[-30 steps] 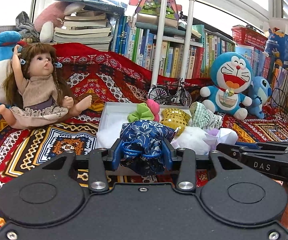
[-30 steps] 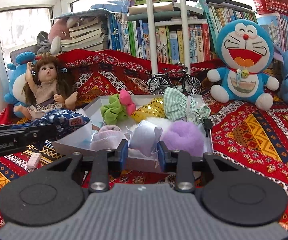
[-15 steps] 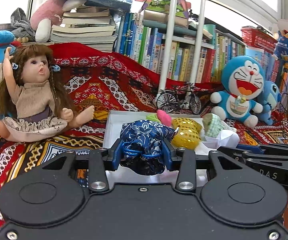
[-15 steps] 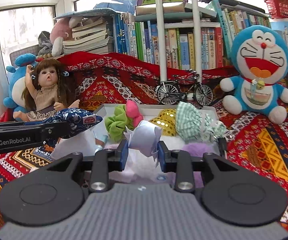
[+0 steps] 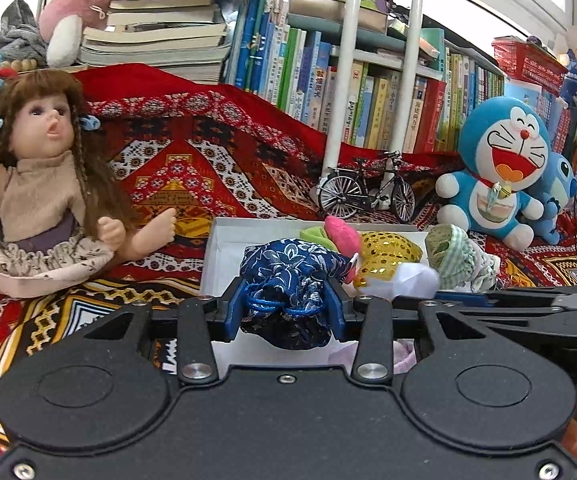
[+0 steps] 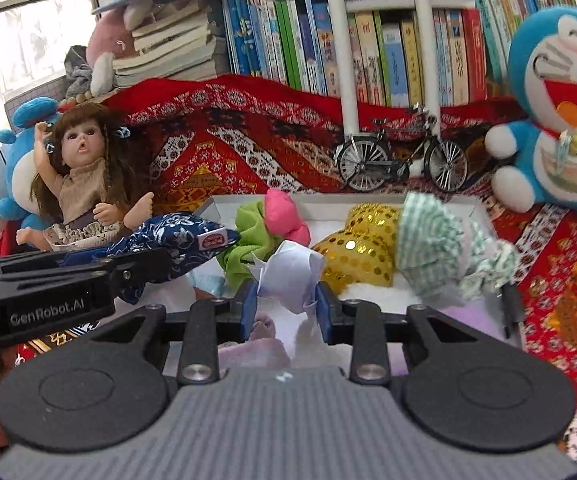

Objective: Organize soft objects
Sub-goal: 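Lower the blue cloth bag and white tissue into the tray and open both tools, then withdraw both tools toward the pink packet and beige tag beside the tray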

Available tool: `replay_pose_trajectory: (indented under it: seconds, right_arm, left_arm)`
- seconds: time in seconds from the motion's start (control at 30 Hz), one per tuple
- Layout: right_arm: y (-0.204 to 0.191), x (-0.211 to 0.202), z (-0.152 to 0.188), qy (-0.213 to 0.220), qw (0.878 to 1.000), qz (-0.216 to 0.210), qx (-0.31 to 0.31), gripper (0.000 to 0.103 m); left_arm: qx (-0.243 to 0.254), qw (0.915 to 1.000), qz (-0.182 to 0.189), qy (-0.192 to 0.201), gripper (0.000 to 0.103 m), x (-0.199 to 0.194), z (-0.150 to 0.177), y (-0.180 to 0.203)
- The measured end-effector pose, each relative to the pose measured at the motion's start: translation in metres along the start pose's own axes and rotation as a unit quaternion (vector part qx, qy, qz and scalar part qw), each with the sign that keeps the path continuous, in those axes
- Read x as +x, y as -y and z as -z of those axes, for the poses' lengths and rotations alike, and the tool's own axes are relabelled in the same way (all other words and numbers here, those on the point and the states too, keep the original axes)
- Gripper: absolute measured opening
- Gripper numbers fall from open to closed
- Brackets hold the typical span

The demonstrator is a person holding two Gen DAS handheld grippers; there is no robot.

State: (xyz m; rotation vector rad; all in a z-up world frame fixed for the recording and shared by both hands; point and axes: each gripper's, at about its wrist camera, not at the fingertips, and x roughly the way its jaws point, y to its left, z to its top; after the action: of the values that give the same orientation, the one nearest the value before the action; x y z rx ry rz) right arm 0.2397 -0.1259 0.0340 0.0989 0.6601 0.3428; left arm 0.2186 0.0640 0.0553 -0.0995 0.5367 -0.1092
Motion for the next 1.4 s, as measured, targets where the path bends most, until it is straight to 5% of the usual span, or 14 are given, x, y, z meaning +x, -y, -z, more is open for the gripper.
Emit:
replay_pose_trajectory:
  seconds: [0.57,0.7,0.97,1.4]
  right_arm:
    - [0.009,0.001,0.009,0.005,1.0,-0.015,0.019,0.046]
    - [0.013,-0.007,0.01,0.013,0.999,-0.015,0.031,0.06]
    - [0.02,-0.035,0.014,0.038,0.998,-0.023,0.038,0.068]
    - [0.035,-0.084,0.031,0.078,0.997,0.007,0.004,0.088]
  left_arm:
    - [0.022,0.9996,0.017,0.003,0.045,0.005,0.003,0.013]
    - [0.016,0.9997,0.019,0.009,0.056,-0.001,0.002,0.011]
    - [0.025,0.9991,0.02,0.026,0.079,-0.023,0.004,0.014]
    - [0.042,0.998,-0.004,0.048,0.09,-0.069,0.025,0.011]
